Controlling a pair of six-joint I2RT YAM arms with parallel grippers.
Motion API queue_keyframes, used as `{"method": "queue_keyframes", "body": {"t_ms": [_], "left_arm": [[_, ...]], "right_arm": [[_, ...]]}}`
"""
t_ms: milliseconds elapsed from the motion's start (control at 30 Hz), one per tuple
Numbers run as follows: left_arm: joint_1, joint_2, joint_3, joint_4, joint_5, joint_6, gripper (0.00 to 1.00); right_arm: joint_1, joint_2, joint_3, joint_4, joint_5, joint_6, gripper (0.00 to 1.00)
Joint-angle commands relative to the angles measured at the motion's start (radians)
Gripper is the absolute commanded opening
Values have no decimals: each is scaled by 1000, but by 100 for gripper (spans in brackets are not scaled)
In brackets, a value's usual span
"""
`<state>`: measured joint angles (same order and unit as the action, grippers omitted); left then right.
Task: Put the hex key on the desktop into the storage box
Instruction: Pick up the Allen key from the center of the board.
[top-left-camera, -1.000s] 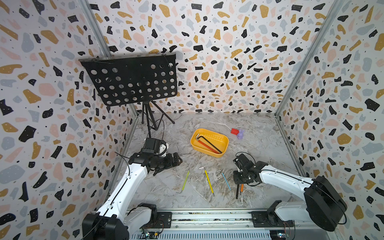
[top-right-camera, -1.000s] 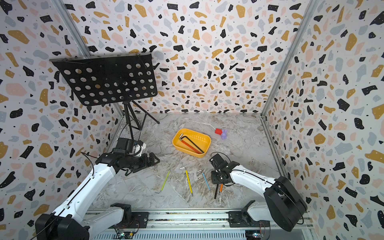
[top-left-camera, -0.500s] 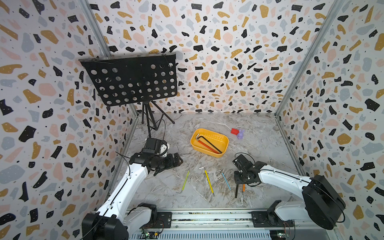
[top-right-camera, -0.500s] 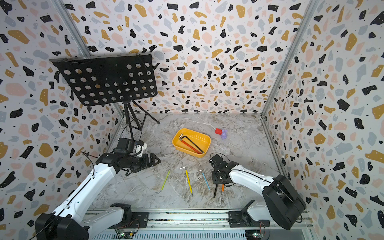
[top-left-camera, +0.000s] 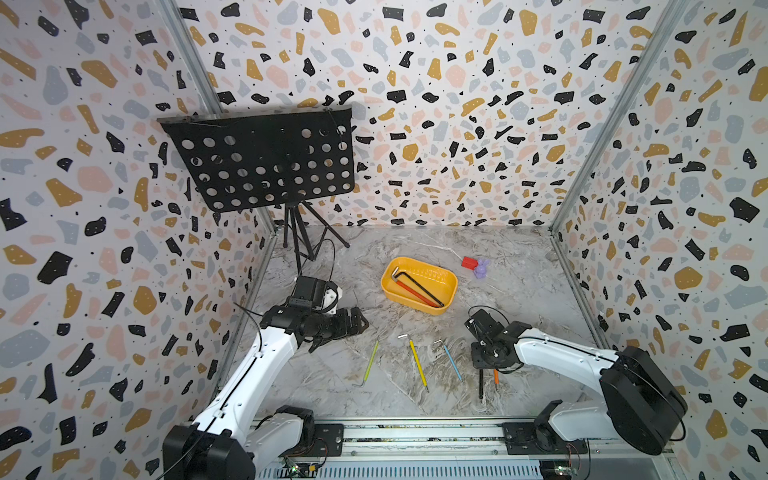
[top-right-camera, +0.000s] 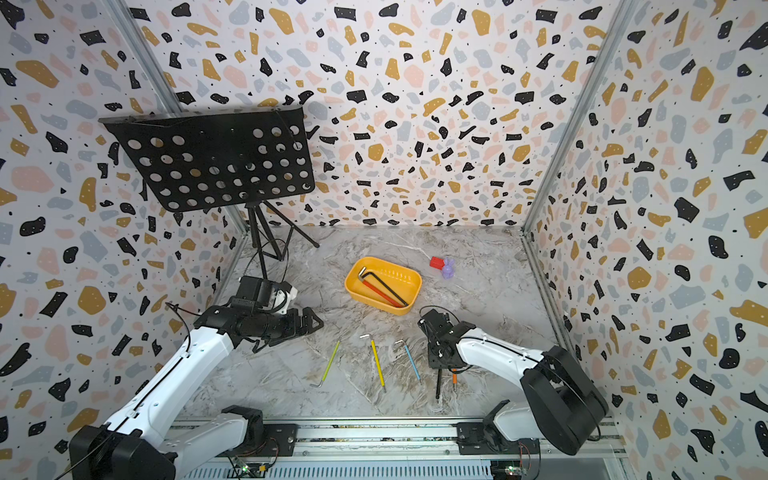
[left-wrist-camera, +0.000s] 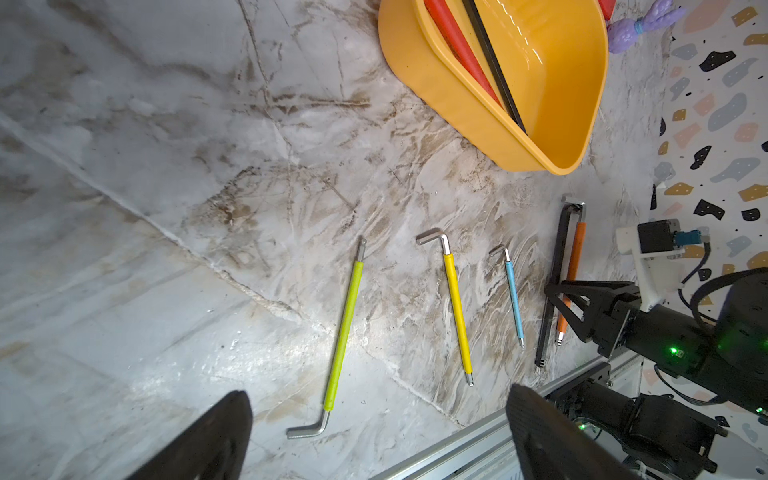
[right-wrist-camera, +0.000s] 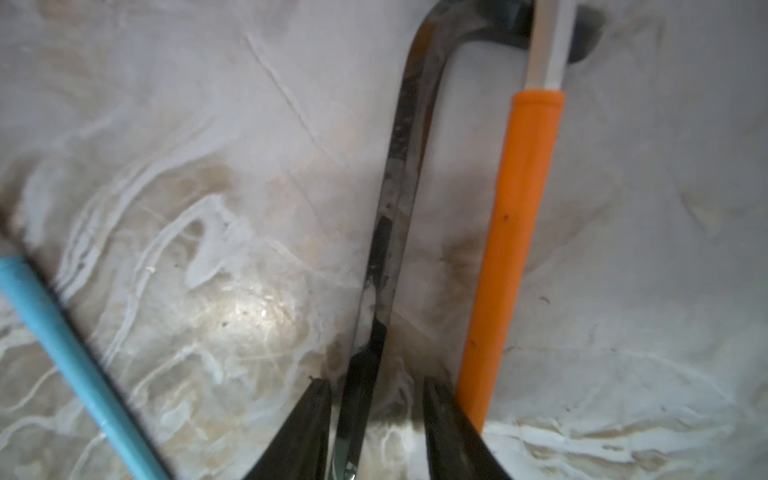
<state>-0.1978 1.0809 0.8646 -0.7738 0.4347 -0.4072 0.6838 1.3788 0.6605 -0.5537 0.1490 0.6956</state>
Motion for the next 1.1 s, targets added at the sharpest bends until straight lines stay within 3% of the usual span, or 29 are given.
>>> {"method": "queue_keyframes", "body": {"t_ms": [0,233,567,1067], "left_arm": [[-7,-13,7,12,-6,4,100],[-6,-13,7,12,-5,7,100],[-6,-15,7,13,-5,6,100],[-12,-15,7,13,-15,2,100]], "right_arm": [[2,37,39,27,-1,7,40],[2,98,28,102,-59,11,30],[17,101,15,129,-71,-3,0],[22,-152,87,8,-76,-89,0]]}}
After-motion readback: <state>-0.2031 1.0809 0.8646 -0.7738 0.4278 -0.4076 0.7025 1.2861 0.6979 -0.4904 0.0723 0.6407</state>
